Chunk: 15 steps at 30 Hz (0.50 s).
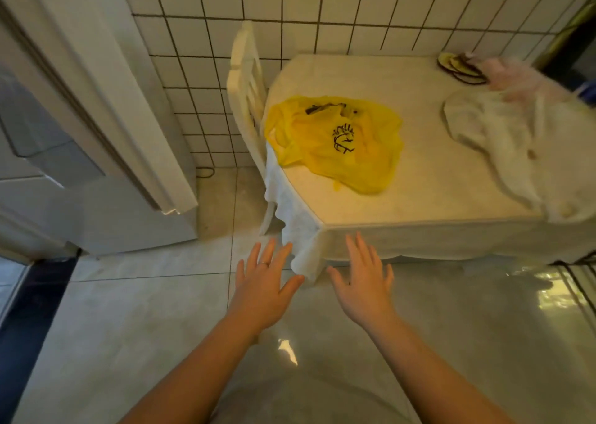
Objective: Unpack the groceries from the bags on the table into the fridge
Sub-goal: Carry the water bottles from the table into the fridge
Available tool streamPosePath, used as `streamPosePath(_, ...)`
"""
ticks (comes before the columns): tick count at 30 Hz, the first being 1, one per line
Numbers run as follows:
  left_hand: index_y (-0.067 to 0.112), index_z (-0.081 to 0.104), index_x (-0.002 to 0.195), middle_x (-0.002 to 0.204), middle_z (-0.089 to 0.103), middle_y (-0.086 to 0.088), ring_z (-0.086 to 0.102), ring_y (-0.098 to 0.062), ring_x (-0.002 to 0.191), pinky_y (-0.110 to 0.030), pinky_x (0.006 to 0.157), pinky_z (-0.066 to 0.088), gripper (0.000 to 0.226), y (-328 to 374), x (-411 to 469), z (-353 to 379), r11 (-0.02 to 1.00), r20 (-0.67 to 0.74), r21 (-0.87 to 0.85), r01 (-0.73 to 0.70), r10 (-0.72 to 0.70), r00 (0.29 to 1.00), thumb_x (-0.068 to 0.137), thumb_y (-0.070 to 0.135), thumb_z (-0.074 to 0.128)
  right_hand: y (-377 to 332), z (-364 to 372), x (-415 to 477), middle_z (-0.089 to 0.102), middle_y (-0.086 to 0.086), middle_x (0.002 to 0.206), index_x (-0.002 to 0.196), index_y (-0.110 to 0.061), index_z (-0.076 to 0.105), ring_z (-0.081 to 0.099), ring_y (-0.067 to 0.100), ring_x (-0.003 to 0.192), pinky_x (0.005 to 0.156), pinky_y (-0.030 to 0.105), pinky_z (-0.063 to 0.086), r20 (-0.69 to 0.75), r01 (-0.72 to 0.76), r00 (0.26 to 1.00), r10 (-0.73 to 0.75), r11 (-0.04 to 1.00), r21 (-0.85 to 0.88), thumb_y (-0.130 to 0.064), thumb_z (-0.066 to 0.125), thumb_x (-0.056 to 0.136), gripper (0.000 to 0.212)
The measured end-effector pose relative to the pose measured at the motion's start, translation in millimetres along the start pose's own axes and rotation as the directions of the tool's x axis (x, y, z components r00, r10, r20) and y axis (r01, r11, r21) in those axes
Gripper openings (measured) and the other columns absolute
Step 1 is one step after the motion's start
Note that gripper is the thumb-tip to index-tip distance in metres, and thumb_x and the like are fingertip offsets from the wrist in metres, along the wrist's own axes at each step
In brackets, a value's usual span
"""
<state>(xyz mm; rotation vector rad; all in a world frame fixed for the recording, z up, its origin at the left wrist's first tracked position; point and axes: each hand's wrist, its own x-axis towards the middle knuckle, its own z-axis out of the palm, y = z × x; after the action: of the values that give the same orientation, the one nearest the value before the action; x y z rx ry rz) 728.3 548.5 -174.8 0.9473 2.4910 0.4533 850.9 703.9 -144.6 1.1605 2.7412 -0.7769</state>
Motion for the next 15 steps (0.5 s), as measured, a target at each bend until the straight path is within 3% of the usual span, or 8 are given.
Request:
streamPosePath(5,0.042,0.009,0.157,0.168,-0.002,0.005,-0.004,-0.024,0.154,-0.051,0.124,0.01,0.069,43,56,2,0.998,-0.012,-0.042,-0.049,0.048,0.999,0.098,0.066,0.034,35,-30,46,-0.007,-0.013,0.166,0.158,-0.033,0.007,-0.001,0.02,0.153,0.12,0.059,0.004,-0.022,-0.028,0.999,0.029,0.999,0.03,-0.049,0.045,0.1,0.072)
streamPosePath(9,0.04,0.015,0.157,0.168,0.004,0.004,0.006,-0.025,0.154,-0.052,0.123,0.018,0.07,68,124,6,0.971,-0.047,-0.235,-0.045,0.035,0.998,0.096,0.063,0.044,59,-47,105,-0.005,-0.01,0.166,0.158,-0.032,0.008,-0.001,0.021,0.153,0.12,0.055,0.009,-0.027,-0.031,0.999,0.033,0.998,0.058,-0.049,0.047,0.099,0.073)
streamPosePath(13,0.031,0.019,0.157,0.167,0.011,-0.001,0.012,-0.023,0.153,-0.051,0.121,0.023,0.081,82,200,6,0.85,-0.089,-0.523,0.062,-0.127,0.988,0.092,0.058,0.059,74,-58,178,0.012,0.003,0.166,0.158,-0.019,0.016,0.014,0.023,0.152,0.122,0.04,0.016,-0.024,-0.053,0.998,0.063,0.949,0.312,-0.039,0.06,0.096,0.078)
streamPosePath(15,0.026,0.017,0.157,0.165,0.015,-0.002,0.017,-0.023,0.152,-0.045,0.118,0.028,0.092,84,232,-3,0.805,-0.139,-0.583,0.106,-0.228,0.964,0.085,0.062,0.062,78,-65,212,0.019,0.006,0.164,0.158,-0.014,0.015,0.021,0.022,0.15,0.121,0.036,0.02,0.034,-0.129,0.991,0.126,0.897,0.423,-0.035,0.061,0.097,0.08)
